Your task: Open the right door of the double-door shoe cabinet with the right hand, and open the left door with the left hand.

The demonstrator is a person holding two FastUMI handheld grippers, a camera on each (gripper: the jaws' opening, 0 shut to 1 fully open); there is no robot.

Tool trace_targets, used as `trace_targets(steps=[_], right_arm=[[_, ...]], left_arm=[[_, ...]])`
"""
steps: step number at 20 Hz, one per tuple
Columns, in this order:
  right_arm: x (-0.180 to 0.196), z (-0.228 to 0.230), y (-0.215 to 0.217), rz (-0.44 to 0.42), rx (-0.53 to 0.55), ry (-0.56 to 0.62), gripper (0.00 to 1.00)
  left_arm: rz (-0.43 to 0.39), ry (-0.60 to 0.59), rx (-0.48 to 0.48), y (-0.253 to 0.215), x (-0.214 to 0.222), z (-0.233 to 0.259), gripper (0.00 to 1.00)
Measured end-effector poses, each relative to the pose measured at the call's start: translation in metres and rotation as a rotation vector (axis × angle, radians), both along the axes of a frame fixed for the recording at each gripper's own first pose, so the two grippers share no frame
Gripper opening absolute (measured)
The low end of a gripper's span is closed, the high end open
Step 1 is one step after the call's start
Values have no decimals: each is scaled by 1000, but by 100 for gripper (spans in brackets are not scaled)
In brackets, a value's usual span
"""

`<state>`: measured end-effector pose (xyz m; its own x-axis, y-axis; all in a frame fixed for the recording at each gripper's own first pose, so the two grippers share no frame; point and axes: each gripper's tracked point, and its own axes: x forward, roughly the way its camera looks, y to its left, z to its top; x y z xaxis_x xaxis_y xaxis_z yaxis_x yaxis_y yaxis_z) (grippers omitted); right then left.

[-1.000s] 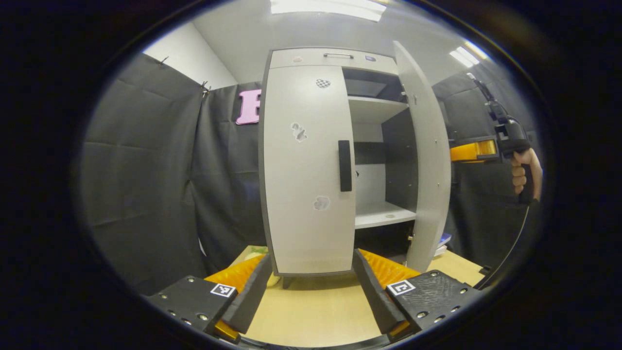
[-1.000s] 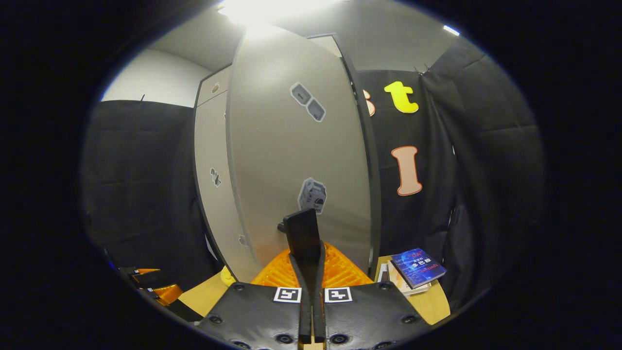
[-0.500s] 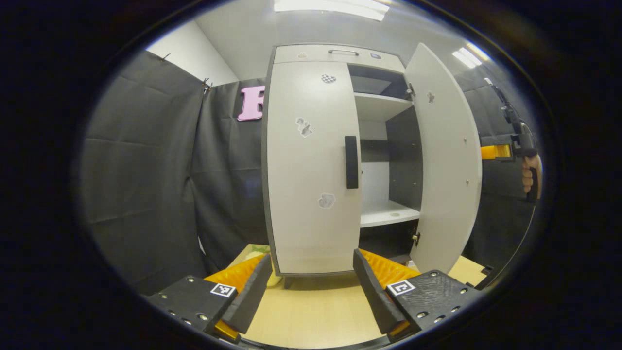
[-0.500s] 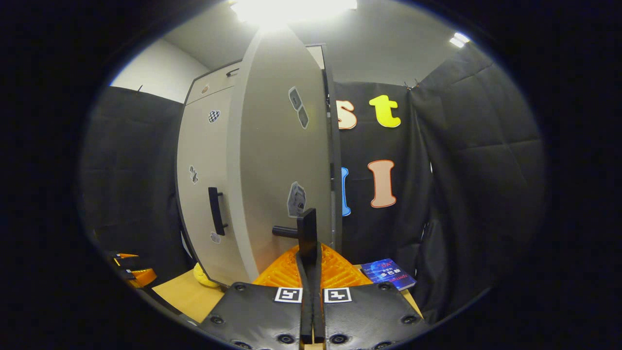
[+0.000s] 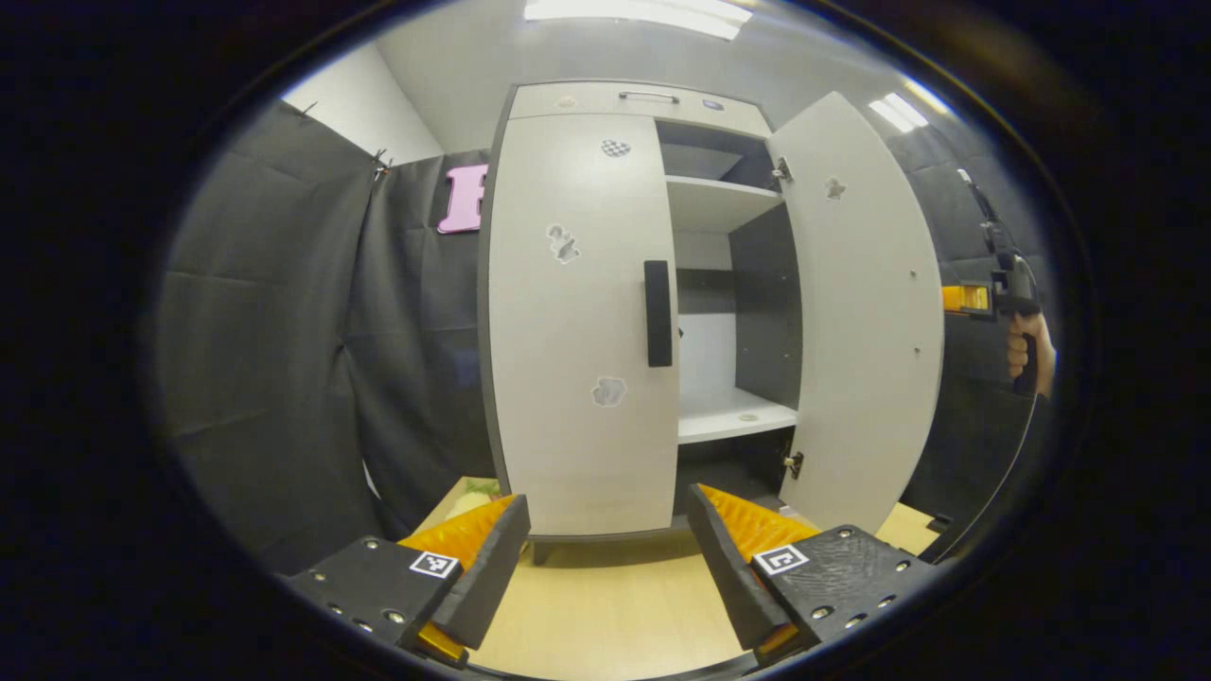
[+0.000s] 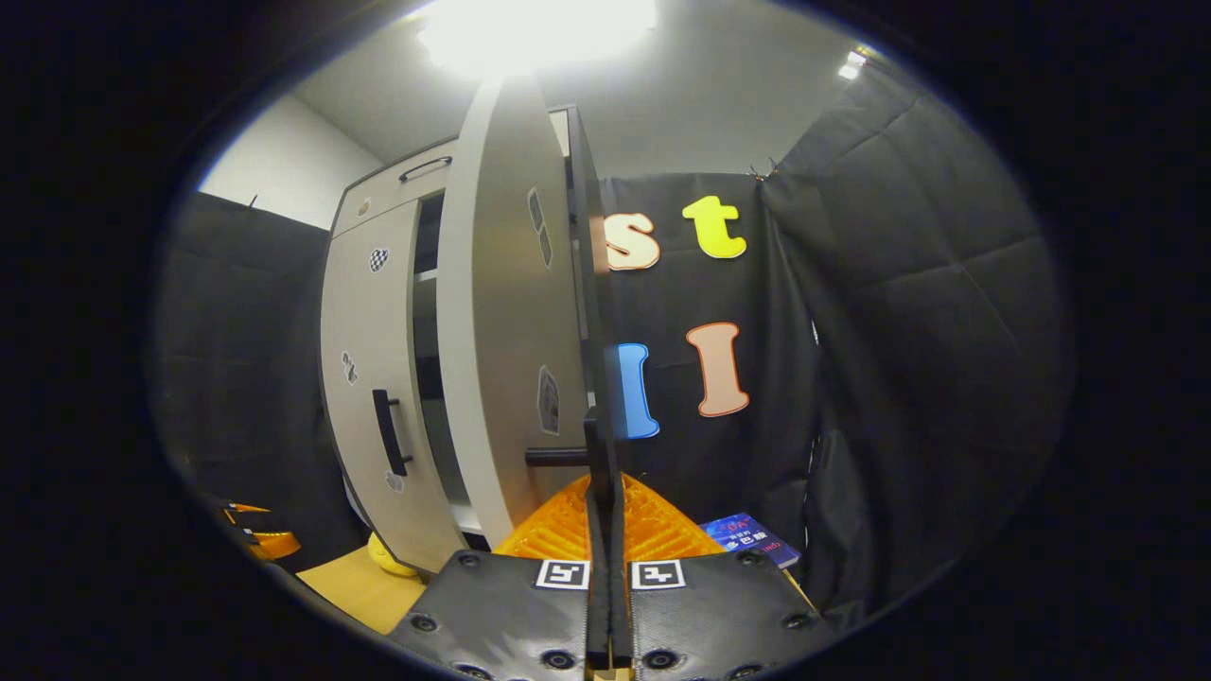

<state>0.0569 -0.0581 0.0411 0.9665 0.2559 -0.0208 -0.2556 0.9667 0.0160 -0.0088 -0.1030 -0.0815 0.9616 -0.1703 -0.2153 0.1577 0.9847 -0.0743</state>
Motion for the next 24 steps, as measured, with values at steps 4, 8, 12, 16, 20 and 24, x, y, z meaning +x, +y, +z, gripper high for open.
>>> trace_targets(steps=[4,8,12,16,20,24], right_arm=[[-3,-3,-1,-18,-21,5,2],[-11,-7,-2,-25,10,22,2],[-23,-14,-4,-25,1,43,2],[-35,-20,-14,-52,12,63,2],[-50,-22,-51,-161,41,81,2],[-60,-18,-93,-303,24,85,2]], left_arm=[[-11,1,-8,-1,0,0,98],[-26,4,-17,-4,1,-1,97],[-46,8,-31,-8,12,-5,97],[-73,3,-44,-13,15,-5,97],[-88,-27,-28,-11,30,7,96],[-99,-79,-74,-21,76,34,97]])
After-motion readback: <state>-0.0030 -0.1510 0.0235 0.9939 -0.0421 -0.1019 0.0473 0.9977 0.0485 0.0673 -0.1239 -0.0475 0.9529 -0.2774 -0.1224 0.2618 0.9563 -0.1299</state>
